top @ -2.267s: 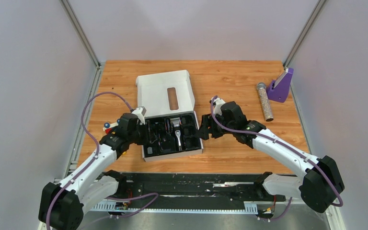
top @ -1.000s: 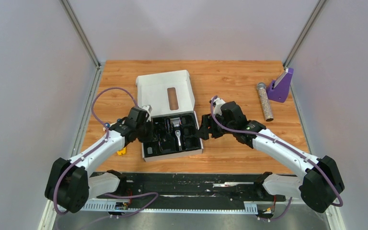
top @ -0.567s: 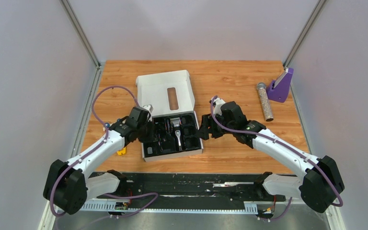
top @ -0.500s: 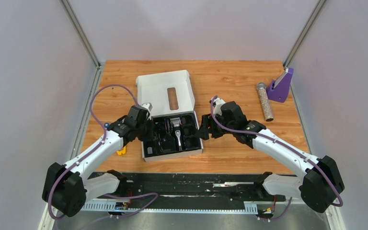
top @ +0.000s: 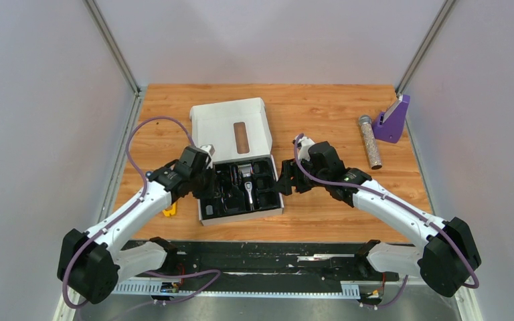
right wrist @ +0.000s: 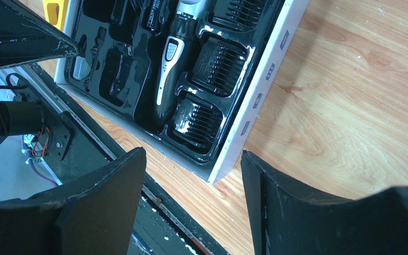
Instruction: Sort the hair-cutting tools
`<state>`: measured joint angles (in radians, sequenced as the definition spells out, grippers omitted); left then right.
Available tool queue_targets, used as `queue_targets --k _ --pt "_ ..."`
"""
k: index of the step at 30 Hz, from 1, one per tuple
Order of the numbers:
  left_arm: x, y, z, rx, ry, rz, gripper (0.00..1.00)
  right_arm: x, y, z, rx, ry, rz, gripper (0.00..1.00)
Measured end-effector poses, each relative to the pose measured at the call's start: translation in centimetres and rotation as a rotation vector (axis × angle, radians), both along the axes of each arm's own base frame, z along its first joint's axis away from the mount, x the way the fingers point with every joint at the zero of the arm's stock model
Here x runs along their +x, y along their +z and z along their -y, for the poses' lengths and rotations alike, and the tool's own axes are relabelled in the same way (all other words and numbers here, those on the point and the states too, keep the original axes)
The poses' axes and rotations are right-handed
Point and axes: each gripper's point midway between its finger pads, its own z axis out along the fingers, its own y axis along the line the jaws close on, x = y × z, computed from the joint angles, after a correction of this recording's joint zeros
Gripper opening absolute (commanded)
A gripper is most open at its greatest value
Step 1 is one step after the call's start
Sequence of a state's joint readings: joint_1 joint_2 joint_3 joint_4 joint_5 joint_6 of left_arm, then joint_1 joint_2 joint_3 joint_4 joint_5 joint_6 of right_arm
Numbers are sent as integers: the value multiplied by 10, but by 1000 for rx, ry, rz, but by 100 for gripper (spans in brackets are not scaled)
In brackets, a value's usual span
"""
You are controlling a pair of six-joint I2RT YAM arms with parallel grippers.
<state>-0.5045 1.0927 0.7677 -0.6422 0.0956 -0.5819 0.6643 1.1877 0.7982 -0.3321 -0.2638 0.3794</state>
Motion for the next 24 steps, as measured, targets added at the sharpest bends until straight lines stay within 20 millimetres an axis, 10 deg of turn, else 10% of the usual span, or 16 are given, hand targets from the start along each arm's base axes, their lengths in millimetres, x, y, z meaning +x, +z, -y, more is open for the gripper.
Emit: queue_targets --k 24 --pt "-7 -31 -8 95 8 -113 9 0 3 1 5 -3 9 68"
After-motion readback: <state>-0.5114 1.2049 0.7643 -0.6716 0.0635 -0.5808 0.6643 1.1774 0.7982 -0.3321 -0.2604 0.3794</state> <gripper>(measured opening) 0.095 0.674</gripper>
